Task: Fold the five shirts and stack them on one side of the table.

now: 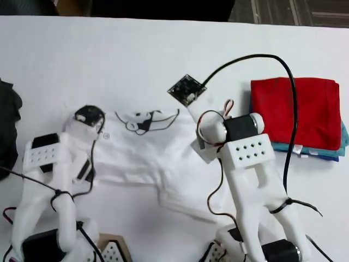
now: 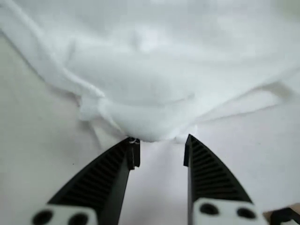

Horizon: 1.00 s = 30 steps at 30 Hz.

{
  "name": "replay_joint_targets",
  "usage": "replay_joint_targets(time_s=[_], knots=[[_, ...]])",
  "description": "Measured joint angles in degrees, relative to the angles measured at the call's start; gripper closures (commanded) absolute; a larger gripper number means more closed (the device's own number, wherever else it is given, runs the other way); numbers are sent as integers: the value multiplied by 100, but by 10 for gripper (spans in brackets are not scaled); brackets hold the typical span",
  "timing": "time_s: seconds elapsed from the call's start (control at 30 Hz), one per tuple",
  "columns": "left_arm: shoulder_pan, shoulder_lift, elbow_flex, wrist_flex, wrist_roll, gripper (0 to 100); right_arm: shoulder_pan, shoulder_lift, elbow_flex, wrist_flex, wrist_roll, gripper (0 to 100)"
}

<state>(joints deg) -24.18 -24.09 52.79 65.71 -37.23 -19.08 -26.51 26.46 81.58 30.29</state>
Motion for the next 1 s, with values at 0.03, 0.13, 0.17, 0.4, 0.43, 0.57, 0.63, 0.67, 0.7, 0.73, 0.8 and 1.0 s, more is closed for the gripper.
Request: replay_joint_targets(time_s=[0.03,0.13,0.17,0.4,0.43,0.57,0.63,0.67,0.7,0.73,0.8,1.0], knots=[[-62,0,0,-70,9,828,0,0,0,0,0,797],[-141,18,0,-237,0,867,0,0,0,0,0,797],[-149,18,0,-281,0,909,0,0,0,0,0,797],[-141,18,0,-519,0,958,0,0,0,0,0,797],[-141,18,0,-519,0,975,0,0,0,0,0,797],[-141,18,0,-519,0,976,0,0,0,0,0,797],[-141,18,-9,-519,0,976,0,0,0,0,0,797],[-141,18,-18,-519,0,976,0,0,0,0,0,797],[-141,18,-53,-510,0,976,9,0,0,0,0,797],[-141,26,-149,-475,0,976,9,0,0,0,0,797],[-141,26,-501,-185,-26,976,9,0,0,0,0,797],[-176,26,-2198,1530,-703,976,0,0,0,0,0,797]])
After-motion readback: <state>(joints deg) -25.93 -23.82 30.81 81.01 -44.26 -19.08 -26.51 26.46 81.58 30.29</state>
